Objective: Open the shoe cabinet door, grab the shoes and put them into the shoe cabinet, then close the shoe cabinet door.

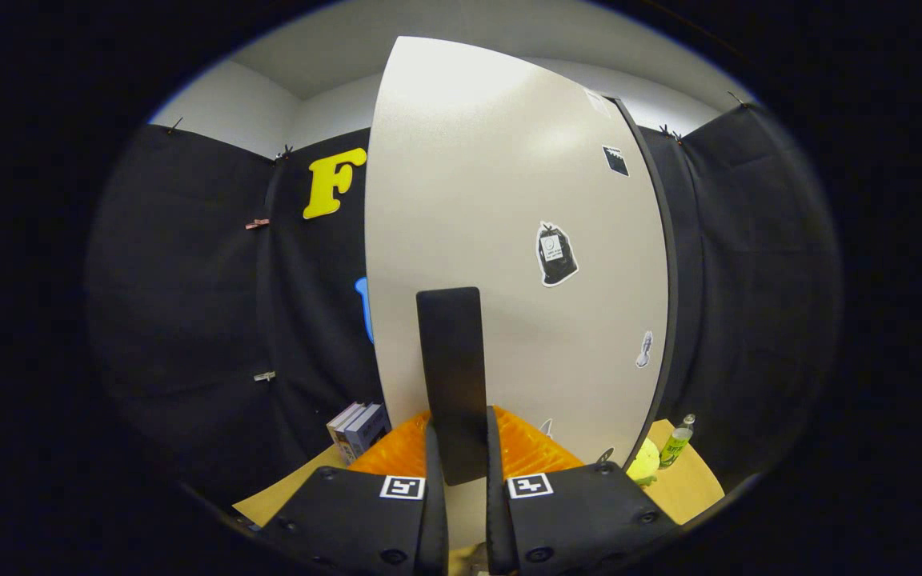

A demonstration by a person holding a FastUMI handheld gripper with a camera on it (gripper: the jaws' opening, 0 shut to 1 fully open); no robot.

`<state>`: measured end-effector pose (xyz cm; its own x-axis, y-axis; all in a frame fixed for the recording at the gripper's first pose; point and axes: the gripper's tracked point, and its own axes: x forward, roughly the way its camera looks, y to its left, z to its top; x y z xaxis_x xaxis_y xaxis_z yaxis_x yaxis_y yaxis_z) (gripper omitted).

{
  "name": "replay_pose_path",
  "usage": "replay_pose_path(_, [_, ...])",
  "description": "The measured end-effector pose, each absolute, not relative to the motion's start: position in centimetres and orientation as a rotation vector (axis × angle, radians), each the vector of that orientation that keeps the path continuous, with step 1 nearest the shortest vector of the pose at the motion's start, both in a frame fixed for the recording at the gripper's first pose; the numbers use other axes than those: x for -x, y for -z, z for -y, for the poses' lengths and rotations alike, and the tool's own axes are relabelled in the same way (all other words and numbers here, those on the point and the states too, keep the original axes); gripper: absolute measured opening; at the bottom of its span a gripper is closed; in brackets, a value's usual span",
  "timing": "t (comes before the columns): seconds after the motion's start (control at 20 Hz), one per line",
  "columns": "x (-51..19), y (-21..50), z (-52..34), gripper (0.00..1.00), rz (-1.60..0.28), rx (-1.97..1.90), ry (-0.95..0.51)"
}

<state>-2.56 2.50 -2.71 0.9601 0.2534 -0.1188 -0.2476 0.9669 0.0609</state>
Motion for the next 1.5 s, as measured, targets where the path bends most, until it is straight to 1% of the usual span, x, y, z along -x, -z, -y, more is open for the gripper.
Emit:
replay_pose_path(0.1, [3.8, 2.3, -1.2, 0.23, -0.127, -0.044, -0.285])
replay_pose_path(0.15, [4.4, 2.2, -0.6, 0.25, -0.134, -0.042, -0.302])
replay_pose_path(0.35, [6.2, 1.7, 2.2, 0.25, -0.131, -0.034, -0.331])
replay_pose_path(0.5, [7.4, 1.6, 4.2, 0.25, -0.137, -0.036, -0.335])
replay_pose_path(0.7, [8.7, 1.1, 7.0, 0.25, -0.133, -0.032, -0.304])
replay_pose_path(0.8, [9.0, 1.1, 8.3, 0.25, -0.139, -0.041, -0.281])
replay_pose_path(0.85, [9.3, 1.2, 9.1, 0.28, -0.144, -0.051, -0.267])
replay_pose_path(1.0, [10.3, 0.9, 11.8, 0.29, -0.149, -0.067, -0.203])
replay_pose_path(1.3, [13.8, -2.2, 17.7, 0.28, -0.055, -0.045, -0.034])
replay_pose_path(1.4, [15.0, -3.1, 18.9, 0.26, -0.022, -0.036, 0.010])
replay_pose_path(1.5, [16.0, -2.6, 19.7, 0.24, -0.027, -0.022, 0.036])
